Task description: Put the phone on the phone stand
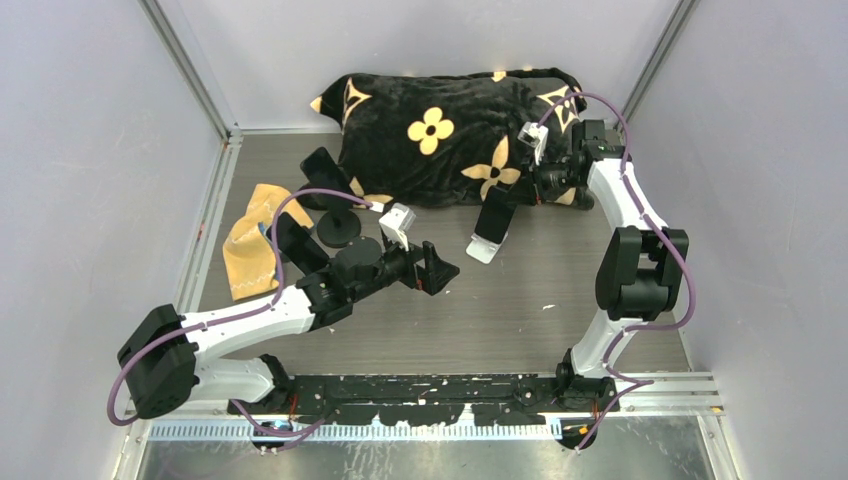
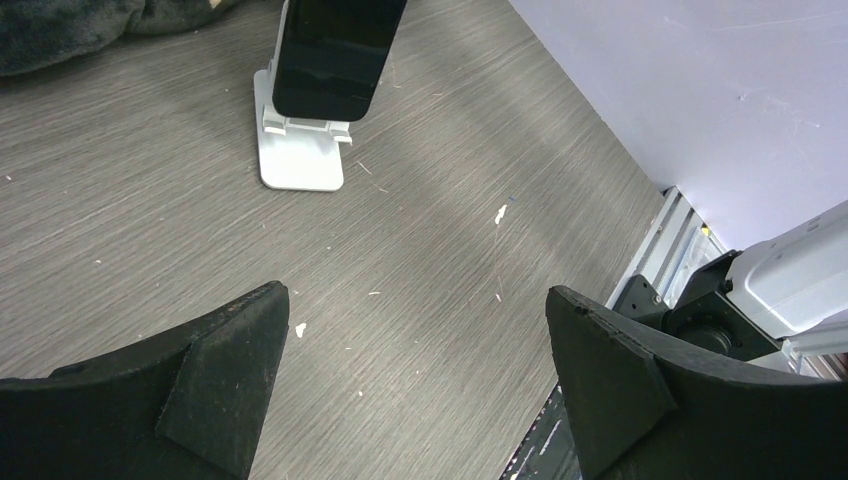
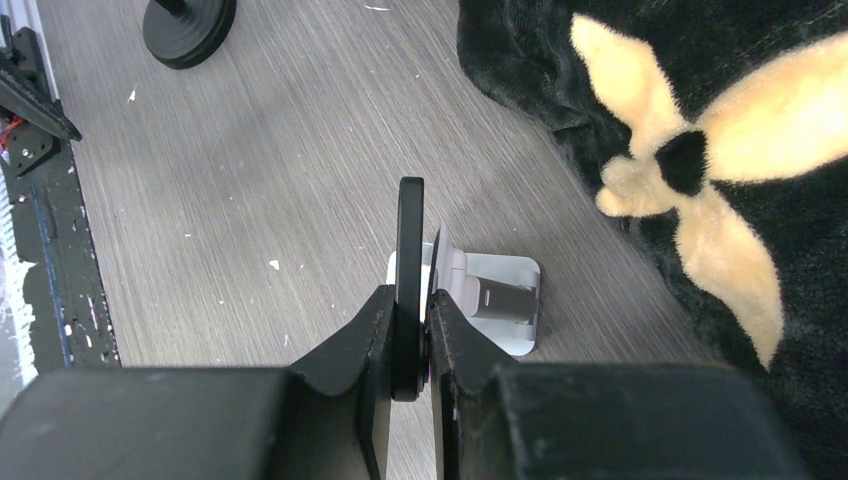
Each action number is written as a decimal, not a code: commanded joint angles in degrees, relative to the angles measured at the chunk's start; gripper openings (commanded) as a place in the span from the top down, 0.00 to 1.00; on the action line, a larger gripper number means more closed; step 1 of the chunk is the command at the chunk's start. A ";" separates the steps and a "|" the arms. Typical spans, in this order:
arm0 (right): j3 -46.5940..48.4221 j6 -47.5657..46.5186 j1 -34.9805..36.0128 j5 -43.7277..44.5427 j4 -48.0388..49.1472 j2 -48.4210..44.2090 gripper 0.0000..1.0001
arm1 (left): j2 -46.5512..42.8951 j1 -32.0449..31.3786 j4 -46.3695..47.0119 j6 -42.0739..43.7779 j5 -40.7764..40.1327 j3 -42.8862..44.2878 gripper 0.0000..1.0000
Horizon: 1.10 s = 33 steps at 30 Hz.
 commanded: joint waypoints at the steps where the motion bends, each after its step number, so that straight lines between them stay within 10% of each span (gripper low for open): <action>1: 1.21 0.79 0.34 -2.37 3.07 -1.02 0.98 | 0.30 0.16 3.36 0.12 0.21 1.10 0.00; 15: -5.00 4.30 0.57 2.16 9.02 -0.66 0.88 | 0.09 0.16 3.36 0.12 -0.01 0.85 0.00; 26: -3.29 10.35 0.27 6.56 6.70 -4.48 0.35 | -1.40 0.16 0.81 0.58 0.46 3.20 0.00; 33: 5.84 9.85 -2.01 10.76 -7.94 -8.82 0.13 | -3.47 1.40 -18.23 4.16 4.75 17.75 0.00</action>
